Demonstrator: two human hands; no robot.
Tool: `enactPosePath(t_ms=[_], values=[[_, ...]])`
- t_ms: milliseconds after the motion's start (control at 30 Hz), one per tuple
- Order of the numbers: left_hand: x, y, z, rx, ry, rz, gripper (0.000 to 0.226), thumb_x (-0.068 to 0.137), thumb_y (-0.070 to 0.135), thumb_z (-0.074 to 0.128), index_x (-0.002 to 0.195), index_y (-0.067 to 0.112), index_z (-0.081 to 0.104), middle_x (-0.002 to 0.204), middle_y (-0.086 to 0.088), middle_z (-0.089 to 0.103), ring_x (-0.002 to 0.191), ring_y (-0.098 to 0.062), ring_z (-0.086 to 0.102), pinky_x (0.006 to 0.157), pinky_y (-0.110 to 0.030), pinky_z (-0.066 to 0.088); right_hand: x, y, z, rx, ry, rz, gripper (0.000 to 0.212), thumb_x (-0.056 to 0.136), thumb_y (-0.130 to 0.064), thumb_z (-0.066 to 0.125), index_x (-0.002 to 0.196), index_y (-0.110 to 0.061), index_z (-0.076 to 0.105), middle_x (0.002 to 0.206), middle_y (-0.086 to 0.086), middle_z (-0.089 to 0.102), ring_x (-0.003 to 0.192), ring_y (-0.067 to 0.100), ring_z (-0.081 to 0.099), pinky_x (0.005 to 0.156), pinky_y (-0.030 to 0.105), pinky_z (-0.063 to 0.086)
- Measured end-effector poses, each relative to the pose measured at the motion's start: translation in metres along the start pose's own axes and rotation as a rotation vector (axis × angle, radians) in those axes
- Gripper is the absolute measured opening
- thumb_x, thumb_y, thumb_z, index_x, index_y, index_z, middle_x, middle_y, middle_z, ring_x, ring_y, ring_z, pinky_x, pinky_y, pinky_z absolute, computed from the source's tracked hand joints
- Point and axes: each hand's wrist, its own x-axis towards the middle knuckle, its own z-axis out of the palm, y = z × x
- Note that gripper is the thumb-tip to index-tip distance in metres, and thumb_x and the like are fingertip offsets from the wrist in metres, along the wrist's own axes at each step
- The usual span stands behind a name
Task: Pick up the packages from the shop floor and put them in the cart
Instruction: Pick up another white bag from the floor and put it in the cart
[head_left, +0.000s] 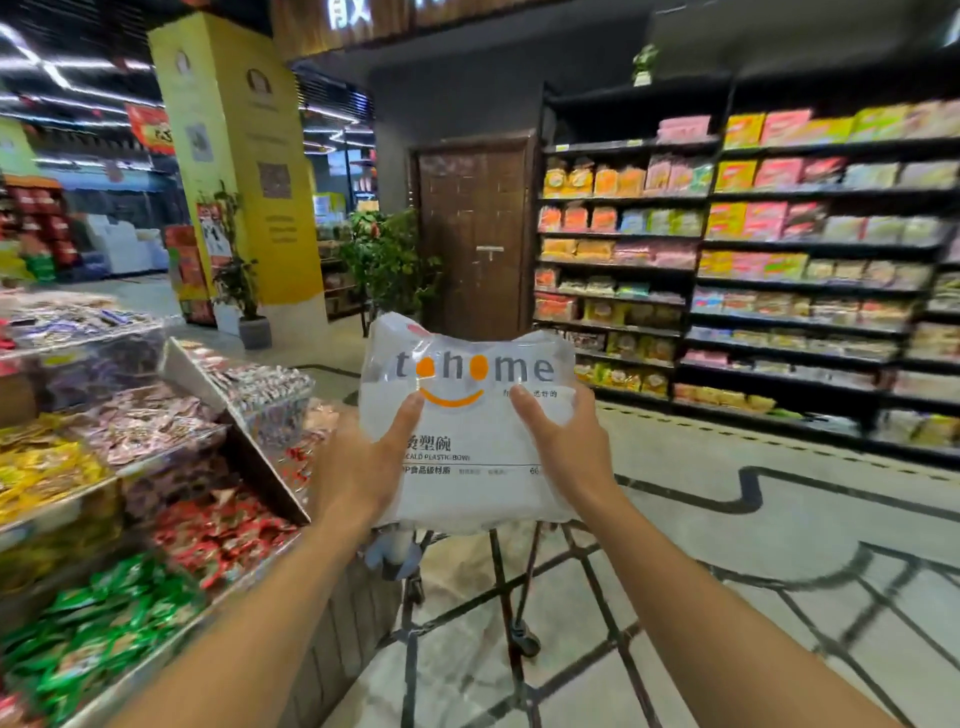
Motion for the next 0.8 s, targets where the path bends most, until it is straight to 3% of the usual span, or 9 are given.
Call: enactPosePath(t_ms=[133, 267, 400, 467, 633, 800], values=[[0.026, 0.003, 0.071, -0.009, -0.047, -0.027, 0.081, 0.074, 0.095, 0.044, 0.107, 0.024, 0.066, 0.092, 0.004, 0.070, 0.081, -0.020, 0.065, 0.075, -0.039, 0.053, 0.047, 0.036, -0.028, -0.006, 0.038, 0.041, 0.056, 0.086, -0.062, 0.070, 0.127, -0.036, 0.043, 0.107, -0.013, 0.061, 0.091, 0.008, 0.060, 0.074, 0.028, 0.046], [0.060, -0.002, 0.129, 0.011, -0.103, -0.056, 0.092, 0.064, 0.104, 0.037, 0.098, 0.023, 0.066, 0.087, -0.001, 0.073, 0.080, -0.025, 0.071, 0.078, -0.045, 0.060, 0.100, 0.076, -0.035, -0.039, 0.062, 0.085, 0.069, 0.084, -0.065, 0.069, 0.139, -0.031, 0.042, 0.113, -0.010, 0.061, 0.099, 0.015, 0.062, 0.086, 0.035, 0.050], [0.108, -0.007, 0.186, 0.044, -0.150, -0.039, 0.094, 0.063, 0.101, 0.036, 0.100, 0.019, 0.064, 0.087, -0.004, 0.069, 0.083, -0.029, 0.067, 0.077, -0.042, 0.056, 0.159, 0.112, -0.029, -0.043, 0.094, 0.136, 0.068, 0.085, -0.064, 0.069, 0.138, -0.030, 0.042, 0.111, -0.011, 0.064, 0.092, 0.008, 0.063, 0.077, 0.033, 0.051], [0.140, -0.010, 0.216, 0.046, -0.169, -0.027, 0.095, 0.062, 0.103, 0.037, 0.099, 0.019, 0.064, 0.086, -0.004, 0.069, 0.082, -0.029, 0.067, 0.076, -0.041, 0.056, 0.191, 0.128, -0.026, -0.039, 0.128, 0.150, 0.069, 0.085, -0.062, 0.070, 0.139, -0.028, 0.042, 0.108, -0.014, 0.063, 0.095, 0.010, 0.065, 0.080, 0.033, 0.050], [0.219, -0.011, 0.285, 0.022, -0.230, -0.003, 0.090, 0.068, 0.101, 0.039, 0.101, 0.022, 0.067, 0.086, 0.001, 0.071, 0.078, -0.022, 0.068, 0.075, -0.040, 0.056, 0.276, 0.150, -0.023, -0.067, 0.188, 0.176, 0.073, 0.083, -0.066, 0.070, 0.140, -0.030, 0.042, 0.108, -0.014, 0.065, 0.097, 0.013, 0.068, 0.089, 0.042, 0.058], [0.276, -0.005, 0.349, -0.007, -0.254, 0.017, 0.080, 0.078, 0.091, 0.049, 0.107, 0.018, 0.064, 0.088, 0.002, 0.069, 0.081, -0.021, 0.066, 0.074, -0.038, 0.054, 0.350, 0.170, -0.030, -0.093, 0.215, 0.184, 0.075, 0.086, -0.063, 0.068, 0.144, -0.027, 0.038, 0.112, -0.007, 0.064, 0.098, 0.018, 0.065, 0.085, 0.037, 0.053]])
